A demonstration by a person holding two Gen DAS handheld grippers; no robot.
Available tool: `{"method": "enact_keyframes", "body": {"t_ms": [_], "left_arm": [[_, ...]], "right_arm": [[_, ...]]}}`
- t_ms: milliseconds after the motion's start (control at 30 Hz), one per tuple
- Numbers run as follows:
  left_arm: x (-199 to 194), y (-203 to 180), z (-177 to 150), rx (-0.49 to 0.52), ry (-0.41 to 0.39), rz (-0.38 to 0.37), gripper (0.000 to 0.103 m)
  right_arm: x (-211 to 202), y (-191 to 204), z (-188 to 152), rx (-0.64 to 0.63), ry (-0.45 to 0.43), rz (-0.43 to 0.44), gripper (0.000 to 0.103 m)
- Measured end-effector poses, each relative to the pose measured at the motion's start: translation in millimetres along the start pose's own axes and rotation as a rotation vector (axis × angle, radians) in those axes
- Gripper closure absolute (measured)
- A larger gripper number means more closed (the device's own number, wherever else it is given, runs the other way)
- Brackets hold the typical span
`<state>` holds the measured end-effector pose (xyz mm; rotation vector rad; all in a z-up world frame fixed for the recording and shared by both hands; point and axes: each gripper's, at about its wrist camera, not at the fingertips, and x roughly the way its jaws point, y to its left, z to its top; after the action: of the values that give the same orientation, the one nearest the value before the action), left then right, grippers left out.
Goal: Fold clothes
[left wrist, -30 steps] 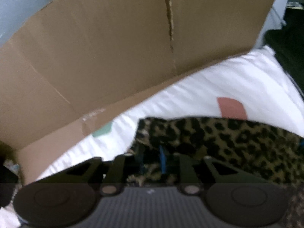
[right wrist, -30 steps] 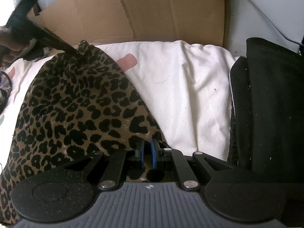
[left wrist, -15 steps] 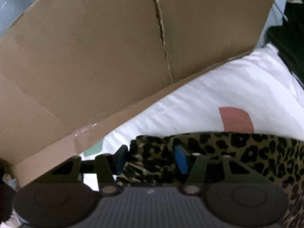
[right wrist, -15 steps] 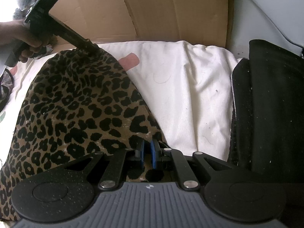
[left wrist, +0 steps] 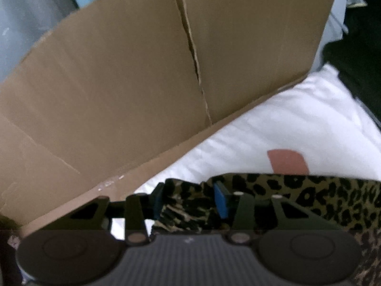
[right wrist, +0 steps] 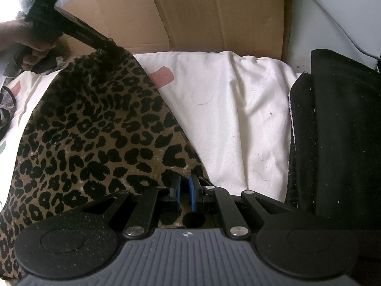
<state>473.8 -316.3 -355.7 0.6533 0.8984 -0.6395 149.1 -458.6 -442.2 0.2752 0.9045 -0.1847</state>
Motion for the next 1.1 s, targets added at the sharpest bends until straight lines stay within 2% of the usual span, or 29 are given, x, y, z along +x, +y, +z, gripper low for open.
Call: {"method": "enact_keyframes", "body": {"t_ms": [133, 300, 467, 567, 633, 667, 700, 733, 767, 800, 1033, 1100], "left_arm": [[15.0, -2.4, -4.0, -0.046, 0.008, 0.012, 0.055], [17.9, -4.0, -0.3, -0.052, 0.042, 0.02, 0.043], [-1.6, 5.6, 11.2, -0.032, 0.046, 0.003, 0.035], [-21.3, 19.0, 16.2, -0.053, 0.015, -0.049, 0.035], [-31.6, 28.4, 15.3, -0.069, 0.005, -0.069, 0.038], [-36.5, 33.4, 14.0, -0.08, 0.005, -0.078, 0.045], [-40.0, 37.6, 11.9, -0.088, 0.014, -0.09, 0.058], [-43.6, 40.8, 8.7, -0.092, 0.024, -0.103, 0.065], [-47.4, 43.0, 4.9, -0.088, 0.033, -0.114, 0.076], [-50.6, 43.7, 0.8, -0.081, 0.039, -0.123, 0.08], [-52.5, 36.7, -34.5, -0.04, 0.108, -0.218, 0.082], [-49.0, 35.1, -41.5, -0.029, 0.117, -0.245, 0.079]], "right_arm": [[-1.3, 1.3, 0.0, -0.006, 0.003, -0.005, 0.091], [-3.1, 1.0, -1.8, 0.002, 0.011, -0.017, 0.091], [-8.6, -2.2, -6.5, 0.031, 0.008, -0.026, 0.09], [-13.7, -5.0, -8.3, 0.04, -0.006, -0.035, 0.09], [-17.5, -5.6, -8.1, 0.042, -0.018, -0.039, 0.09], [-19.0, -4.9, -6.6, 0.043, -0.025, -0.037, 0.089], [-20.5, -4.1, -5.1, 0.045, -0.032, -0.034, 0.09], [-22.0, -3.4, -3.6, 0.047, -0.039, -0.032, 0.09], [-23.5, -2.7, -2.1, 0.049, -0.047, -0.03, 0.09], [-25.0, -1.9, -0.6, 0.05, -0.054, -0.027, 0.09], [-27.7, 12.5, 7.0, 0.037, -0.078, -0.001, 0.09], [-25.8, 18.7, 7.5, 0.026, -0.074, 0.005, 0.09]]}}
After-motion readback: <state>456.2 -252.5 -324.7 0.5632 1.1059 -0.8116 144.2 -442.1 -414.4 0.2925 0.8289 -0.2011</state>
